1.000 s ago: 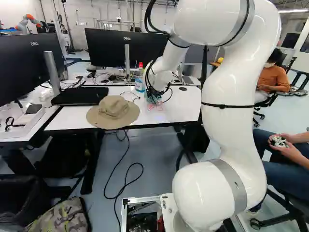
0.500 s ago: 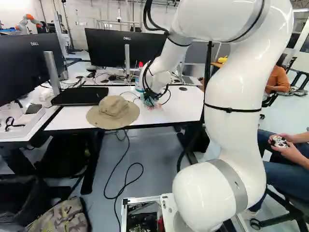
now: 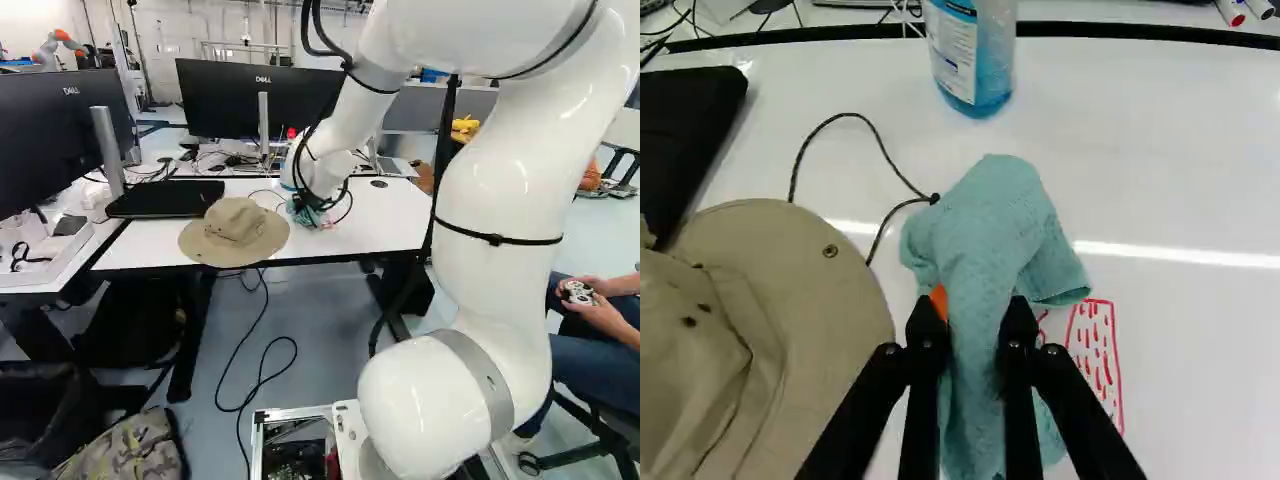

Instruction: Clean the table with the green towel

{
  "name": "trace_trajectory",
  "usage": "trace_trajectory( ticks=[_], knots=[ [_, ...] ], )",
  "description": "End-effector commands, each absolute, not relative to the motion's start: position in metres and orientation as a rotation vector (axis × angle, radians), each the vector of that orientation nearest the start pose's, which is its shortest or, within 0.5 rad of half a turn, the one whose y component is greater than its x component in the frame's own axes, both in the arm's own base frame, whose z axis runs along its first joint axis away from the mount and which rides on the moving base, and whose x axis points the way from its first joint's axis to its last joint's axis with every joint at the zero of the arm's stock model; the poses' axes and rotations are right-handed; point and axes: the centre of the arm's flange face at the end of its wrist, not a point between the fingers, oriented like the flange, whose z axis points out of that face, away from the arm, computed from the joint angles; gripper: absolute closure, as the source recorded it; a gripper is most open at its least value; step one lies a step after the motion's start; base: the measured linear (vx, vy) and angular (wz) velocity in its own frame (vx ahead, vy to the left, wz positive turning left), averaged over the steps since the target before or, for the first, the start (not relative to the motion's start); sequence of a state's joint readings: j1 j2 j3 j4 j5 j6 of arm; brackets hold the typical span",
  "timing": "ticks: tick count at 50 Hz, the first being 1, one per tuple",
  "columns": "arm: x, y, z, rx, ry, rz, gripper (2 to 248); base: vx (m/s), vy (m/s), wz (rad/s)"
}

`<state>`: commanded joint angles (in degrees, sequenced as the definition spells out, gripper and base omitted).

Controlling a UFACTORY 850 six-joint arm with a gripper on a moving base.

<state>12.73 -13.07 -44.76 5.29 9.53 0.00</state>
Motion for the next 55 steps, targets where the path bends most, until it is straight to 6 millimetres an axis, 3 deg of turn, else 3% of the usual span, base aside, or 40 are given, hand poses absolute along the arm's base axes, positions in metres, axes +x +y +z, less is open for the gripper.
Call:
trace_trajectory(
  ticks=[10,26,36,55],
  knots=[
    [0.471,0.117,0.393,-2.842,-0.214,-1.051,188,0.000,0.000,0.000],
    [0.441,0.115,0.393,-2.845,-0.229,-1.036,188,0.000,0.000,0.000],
    [0.430,0.102,0.393,-2.855,-0.200,-1.036,188,0.000,0.000,0.000],
    [0.429,0.072,0.393,-2.881,-0.105,-1.045,188,0.000,0.000,0.000]
  ],
)
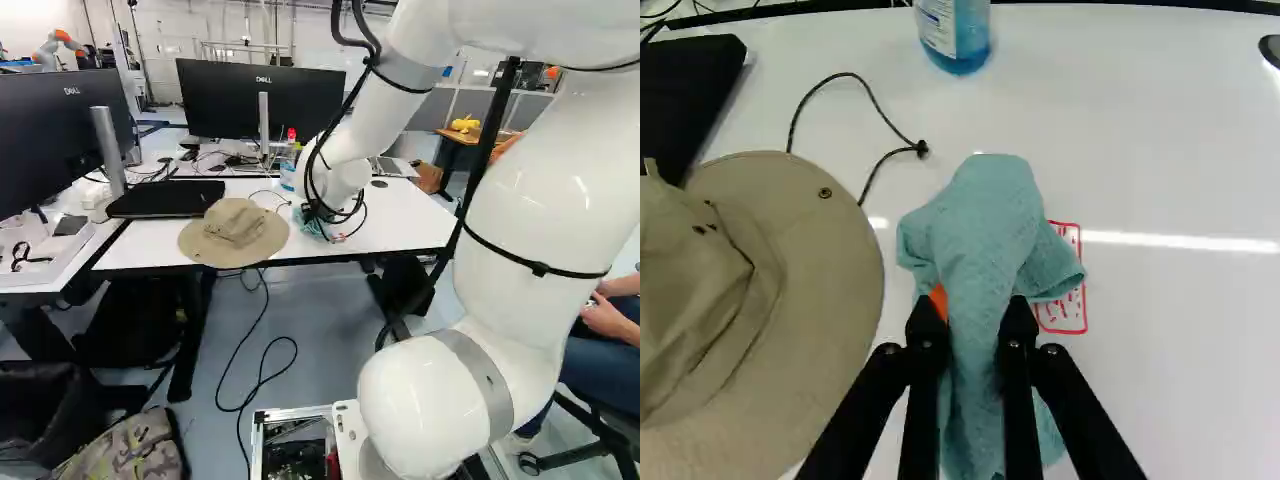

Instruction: Clean the table with the green towel

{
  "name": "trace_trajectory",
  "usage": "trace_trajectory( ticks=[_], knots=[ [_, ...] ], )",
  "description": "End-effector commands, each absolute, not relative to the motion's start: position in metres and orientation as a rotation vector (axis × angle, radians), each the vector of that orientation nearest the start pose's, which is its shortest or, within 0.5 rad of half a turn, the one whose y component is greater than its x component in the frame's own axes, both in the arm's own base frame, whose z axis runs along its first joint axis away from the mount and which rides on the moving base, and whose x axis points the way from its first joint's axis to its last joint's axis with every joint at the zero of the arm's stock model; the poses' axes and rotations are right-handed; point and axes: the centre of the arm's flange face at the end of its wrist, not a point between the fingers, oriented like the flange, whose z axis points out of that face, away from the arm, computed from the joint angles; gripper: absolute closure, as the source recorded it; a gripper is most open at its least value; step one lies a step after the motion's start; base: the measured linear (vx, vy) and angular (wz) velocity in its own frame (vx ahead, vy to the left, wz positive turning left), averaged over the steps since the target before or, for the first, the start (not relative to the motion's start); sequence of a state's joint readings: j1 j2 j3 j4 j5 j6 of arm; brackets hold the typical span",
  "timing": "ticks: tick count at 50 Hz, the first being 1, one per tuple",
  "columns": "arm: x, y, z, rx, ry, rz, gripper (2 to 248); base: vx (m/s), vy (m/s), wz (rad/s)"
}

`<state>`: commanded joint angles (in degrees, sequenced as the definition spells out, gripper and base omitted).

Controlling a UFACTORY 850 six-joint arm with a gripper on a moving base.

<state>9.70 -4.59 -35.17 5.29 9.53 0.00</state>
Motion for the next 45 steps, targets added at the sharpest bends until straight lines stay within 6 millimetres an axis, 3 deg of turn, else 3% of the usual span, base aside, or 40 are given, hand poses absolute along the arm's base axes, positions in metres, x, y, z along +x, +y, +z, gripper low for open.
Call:
trace_trajectory(
  ticks=[29,45],
  knots=[
    [0.430,0.025,0.393,-2.916,0.051,-1.061,188,0.000,0.000,0.000],
    [0.449,0.004,0.393,-2.927,0.123,-1.073,188,0.000,0.000,0.000]
  ],
)
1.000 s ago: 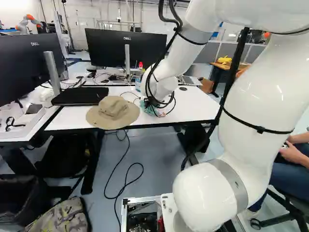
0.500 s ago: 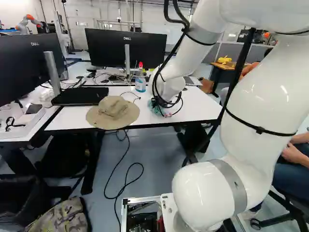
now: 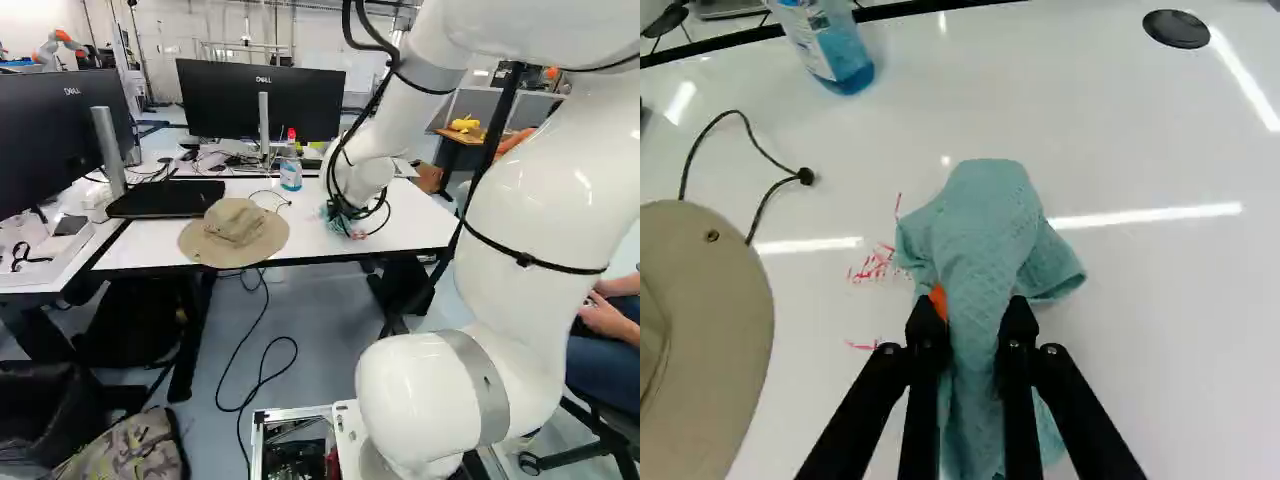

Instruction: Clean the table with the green towel

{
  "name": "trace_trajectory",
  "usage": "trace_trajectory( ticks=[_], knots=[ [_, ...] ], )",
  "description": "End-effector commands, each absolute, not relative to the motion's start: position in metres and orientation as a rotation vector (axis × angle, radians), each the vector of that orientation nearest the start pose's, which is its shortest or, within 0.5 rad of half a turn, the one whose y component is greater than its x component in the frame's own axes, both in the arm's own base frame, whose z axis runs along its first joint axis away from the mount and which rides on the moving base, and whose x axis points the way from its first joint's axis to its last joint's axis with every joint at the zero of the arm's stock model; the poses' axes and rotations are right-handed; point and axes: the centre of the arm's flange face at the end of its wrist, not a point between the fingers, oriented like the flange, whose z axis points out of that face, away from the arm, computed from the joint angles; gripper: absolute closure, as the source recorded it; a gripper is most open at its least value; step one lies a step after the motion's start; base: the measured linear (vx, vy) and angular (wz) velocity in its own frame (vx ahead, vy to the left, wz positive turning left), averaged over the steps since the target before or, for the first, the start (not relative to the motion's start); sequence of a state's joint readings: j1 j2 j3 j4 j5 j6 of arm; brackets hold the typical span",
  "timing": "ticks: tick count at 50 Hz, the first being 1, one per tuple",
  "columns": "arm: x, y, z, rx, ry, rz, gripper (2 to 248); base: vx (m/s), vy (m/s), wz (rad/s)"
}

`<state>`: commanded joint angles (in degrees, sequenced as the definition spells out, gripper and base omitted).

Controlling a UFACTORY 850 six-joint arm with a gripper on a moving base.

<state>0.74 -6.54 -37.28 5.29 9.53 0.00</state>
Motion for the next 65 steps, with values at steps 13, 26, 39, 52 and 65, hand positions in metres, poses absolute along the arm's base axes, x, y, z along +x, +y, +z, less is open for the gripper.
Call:
trace_trajectory(
  ticks=[13,26,39,52,65],
  knots=[
    [0.474,0.000,0.393,-2.926,0.139,-1.084,188,0.000,0.000,0.000],
    [0.500,0.002,0.392,-2.919,0.131,-1.097,188,0.000,0.000,0.000],
    [0.521,0.015,0.391,-2.907,0.096,-1.107,188,0.000,0.000,0.000],
    [0.533,0.034,0.391,-2.893,0.044,-1.110,188,0.000,0.000,0.000],
    [0.535,0.056,0.390,-2.879,-0.014,-1.107,188,0.000,0.000,0.000]
  ],
)
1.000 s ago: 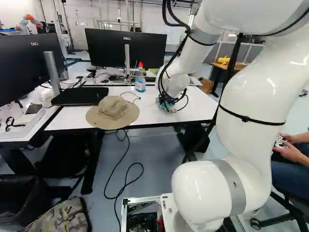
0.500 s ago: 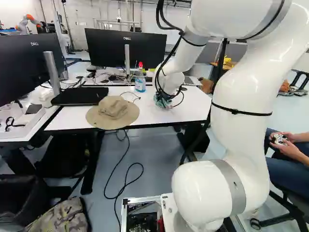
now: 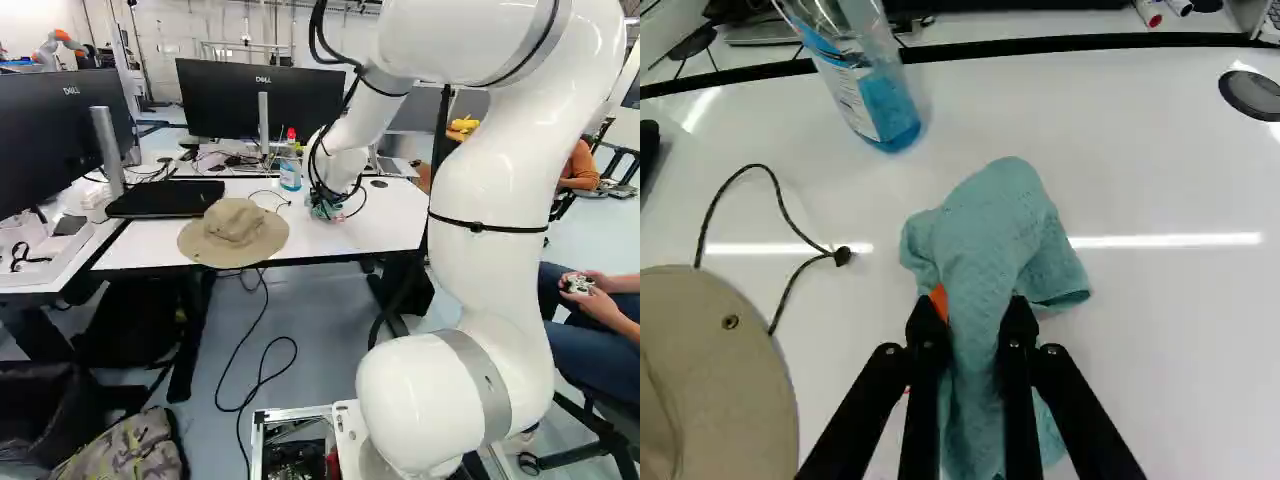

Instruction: Clean the table with the green towel

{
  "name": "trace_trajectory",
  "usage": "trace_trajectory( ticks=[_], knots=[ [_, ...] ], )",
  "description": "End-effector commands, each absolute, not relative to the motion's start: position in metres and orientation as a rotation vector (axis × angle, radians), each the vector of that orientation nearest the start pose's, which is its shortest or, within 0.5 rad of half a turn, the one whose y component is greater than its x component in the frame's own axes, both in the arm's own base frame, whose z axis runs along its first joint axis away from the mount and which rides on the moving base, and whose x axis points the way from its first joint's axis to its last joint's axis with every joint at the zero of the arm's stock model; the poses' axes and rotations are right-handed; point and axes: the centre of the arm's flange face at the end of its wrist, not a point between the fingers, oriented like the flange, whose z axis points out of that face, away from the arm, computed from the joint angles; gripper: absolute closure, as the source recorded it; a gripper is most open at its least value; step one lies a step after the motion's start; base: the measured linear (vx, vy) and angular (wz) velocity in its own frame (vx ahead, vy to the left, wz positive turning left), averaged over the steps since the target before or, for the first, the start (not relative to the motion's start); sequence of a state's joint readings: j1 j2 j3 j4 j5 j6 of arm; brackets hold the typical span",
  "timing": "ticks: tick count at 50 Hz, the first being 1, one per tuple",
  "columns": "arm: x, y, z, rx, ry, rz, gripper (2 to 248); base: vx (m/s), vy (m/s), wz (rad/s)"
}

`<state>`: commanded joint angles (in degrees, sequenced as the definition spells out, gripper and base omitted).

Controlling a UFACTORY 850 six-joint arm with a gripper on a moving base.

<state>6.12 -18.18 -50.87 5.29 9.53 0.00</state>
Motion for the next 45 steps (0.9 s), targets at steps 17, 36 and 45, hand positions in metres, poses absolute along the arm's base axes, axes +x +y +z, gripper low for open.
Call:
trace_trajectory(
  ticks=[17,36,45],
  knots=[
    [0.525,0.082,0.391,-2.864,-0.086,-1.093,188,0.000,0.000,0.000],
    [0.493,0.098,0.392,-2.857,-0.147,-1.068,188,0.000,0.000,0.000],
    [0.475,0.101,0.393,-2.857,-0.164,-1.057,188,0.000,0.000,0.000]
  ],
)
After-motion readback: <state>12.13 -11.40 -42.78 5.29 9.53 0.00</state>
